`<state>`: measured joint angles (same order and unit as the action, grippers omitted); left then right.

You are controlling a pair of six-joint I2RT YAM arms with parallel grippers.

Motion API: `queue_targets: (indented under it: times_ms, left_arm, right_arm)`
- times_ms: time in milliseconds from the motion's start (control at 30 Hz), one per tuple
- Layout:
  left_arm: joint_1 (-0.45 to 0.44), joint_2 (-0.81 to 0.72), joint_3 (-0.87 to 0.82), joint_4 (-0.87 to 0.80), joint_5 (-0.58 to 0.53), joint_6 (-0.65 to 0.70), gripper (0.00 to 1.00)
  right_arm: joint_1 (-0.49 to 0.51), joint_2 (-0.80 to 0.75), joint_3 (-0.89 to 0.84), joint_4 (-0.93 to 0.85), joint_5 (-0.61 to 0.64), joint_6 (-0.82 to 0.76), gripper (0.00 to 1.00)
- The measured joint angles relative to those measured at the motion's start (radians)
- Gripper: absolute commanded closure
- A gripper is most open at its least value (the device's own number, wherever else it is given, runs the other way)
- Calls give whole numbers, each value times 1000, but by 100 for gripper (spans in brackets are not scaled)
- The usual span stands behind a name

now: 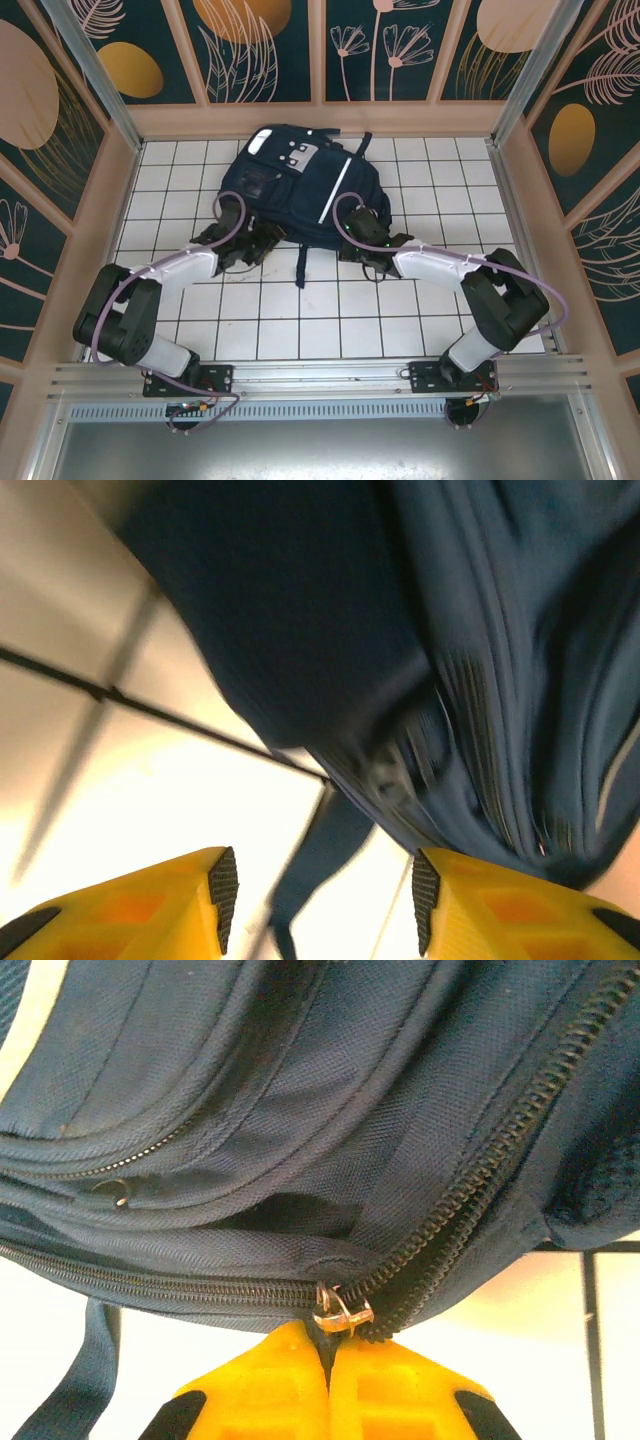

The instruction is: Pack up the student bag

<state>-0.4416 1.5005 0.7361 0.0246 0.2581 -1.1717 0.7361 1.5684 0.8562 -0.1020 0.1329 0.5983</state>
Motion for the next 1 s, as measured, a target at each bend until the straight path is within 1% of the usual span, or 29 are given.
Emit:
queue_targets:
  times_ms: [67,167,333,367,500,533,733,833,933,1000]
  left_arm:
    - [-61,19,10,23,0,-32,47]
    - [-131,94,66,47,0,-65,47]
    - [-195,241,185,69,-6,-92,47]
    - [-202,262,204,65,-8,-94,50]
    - [-213,308,250,60,-5,-109,95]
    - [-214,309,252,59,-8,-114,100]
    - [-225,299,253,31,-42,-122,100]
    - [-221,262,229,25,-51,-122,100]
    - [-196,190,172,25,-49,-120,100]
    - [-159,139,125,22,-46,-114,100]
  right_arm:
    - [24,0,6,-8,0,8,100]
    - [58,0,11,-11,-3,18,100]
    - [95,-2,11,-11,-2,38,100]
    - [98,-2,11,-11,2,41,100]
    - [99,-2,11,-14,31,56,100]
    - [99,-2,11,-14,36,58,100]
    - [96,-6,11,-22,53,63,100]
    - [83,-16,10,-22,39,58,100]
    - [64,-35,6,-15,1,39,100]
    - [45,-48,6,-10,-27,24,100]
